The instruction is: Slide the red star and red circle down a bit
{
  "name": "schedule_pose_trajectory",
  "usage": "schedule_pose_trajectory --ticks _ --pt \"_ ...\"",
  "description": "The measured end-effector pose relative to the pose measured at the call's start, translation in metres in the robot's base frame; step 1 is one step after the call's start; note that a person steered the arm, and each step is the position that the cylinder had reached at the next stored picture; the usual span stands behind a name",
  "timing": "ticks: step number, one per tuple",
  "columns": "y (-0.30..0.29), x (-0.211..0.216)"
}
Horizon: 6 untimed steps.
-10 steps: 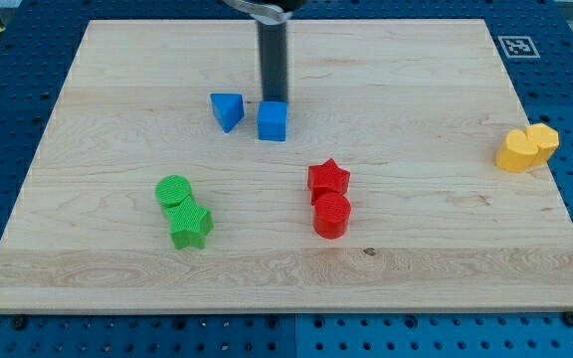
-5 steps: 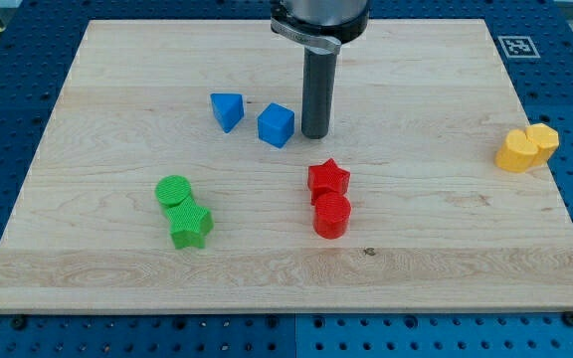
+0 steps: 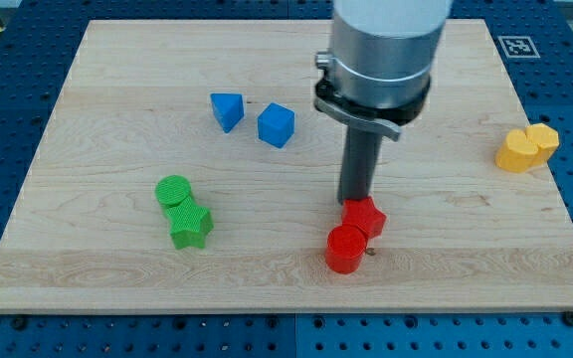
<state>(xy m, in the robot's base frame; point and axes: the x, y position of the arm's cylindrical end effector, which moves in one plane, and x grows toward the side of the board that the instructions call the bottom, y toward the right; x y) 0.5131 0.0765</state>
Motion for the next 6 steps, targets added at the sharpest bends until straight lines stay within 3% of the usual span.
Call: schedule_pose_trajectory --ticks 2,3,5,6 --pt "0.049 0.019" --pt "0.041 0.027" --pt "-0.003 -0.023" --pt "-0.033 -0.022"
